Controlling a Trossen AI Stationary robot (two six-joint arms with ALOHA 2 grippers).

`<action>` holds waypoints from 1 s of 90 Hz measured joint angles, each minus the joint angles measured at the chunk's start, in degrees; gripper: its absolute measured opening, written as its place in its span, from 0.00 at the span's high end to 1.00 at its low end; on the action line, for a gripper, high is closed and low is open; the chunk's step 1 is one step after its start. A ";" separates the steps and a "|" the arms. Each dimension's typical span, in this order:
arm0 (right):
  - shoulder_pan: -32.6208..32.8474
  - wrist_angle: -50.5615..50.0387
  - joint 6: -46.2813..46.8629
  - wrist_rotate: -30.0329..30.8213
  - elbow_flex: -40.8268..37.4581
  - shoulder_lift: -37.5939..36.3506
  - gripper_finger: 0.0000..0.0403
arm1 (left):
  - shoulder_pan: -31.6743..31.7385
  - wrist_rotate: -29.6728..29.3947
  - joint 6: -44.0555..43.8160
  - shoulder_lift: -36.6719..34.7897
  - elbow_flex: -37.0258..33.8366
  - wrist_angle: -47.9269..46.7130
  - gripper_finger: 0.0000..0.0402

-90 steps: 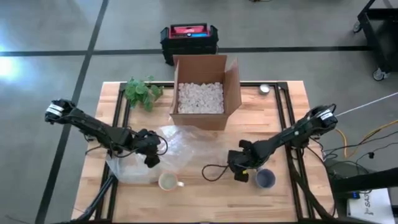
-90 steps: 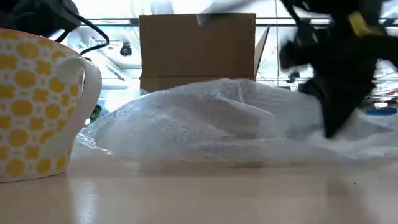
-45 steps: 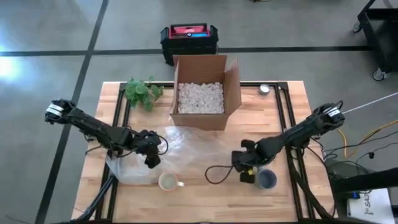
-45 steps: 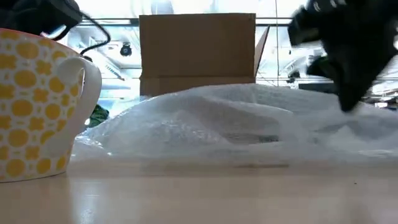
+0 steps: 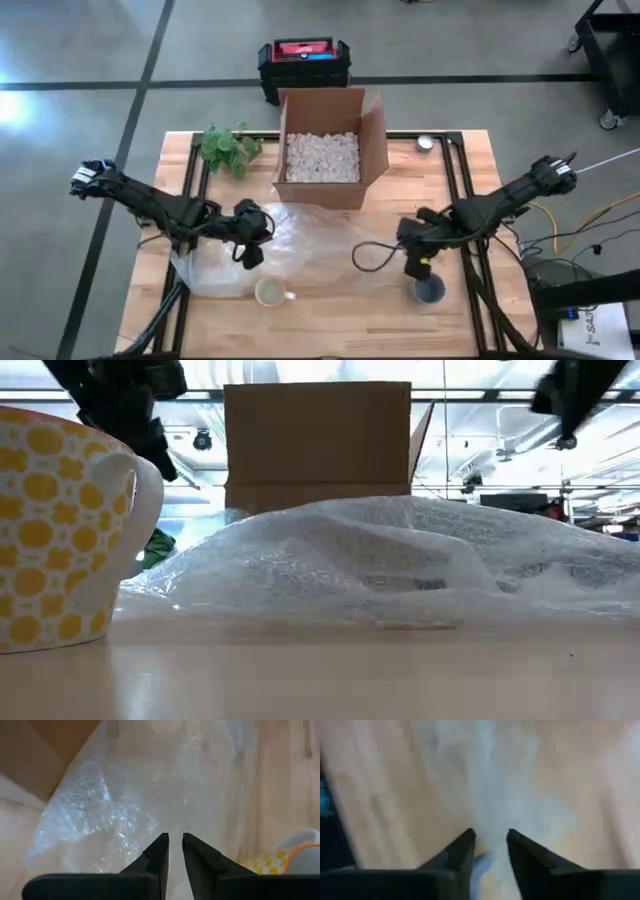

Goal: Wrap mug
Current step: Wrap the blue mug with the right bubble wrap

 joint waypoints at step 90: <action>17.37 6.80 12.42 -9.28 -1.41 26.24 0.71 | 0.15 -2.01 5.97 2.62 -0.91 7.14 0.89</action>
